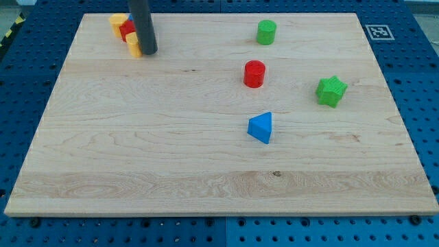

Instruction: Push the red circle towards the green star

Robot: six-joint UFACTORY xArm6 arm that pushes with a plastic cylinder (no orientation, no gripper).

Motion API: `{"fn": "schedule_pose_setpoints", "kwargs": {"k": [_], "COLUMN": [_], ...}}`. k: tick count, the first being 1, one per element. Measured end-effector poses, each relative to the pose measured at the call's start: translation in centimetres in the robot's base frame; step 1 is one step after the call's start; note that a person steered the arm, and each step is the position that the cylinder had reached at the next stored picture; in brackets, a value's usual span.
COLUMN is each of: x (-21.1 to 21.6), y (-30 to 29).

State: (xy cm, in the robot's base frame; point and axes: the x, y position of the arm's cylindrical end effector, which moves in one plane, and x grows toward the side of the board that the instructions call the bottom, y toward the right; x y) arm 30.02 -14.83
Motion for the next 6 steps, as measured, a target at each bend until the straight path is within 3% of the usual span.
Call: {"fn": "schedule_pose_setpoints", "kwargs": {"k": [2, 4, 6], "x": [-0.6, 4.0, 4.7], "y": [-0.2, 8.2, 12.5]}}
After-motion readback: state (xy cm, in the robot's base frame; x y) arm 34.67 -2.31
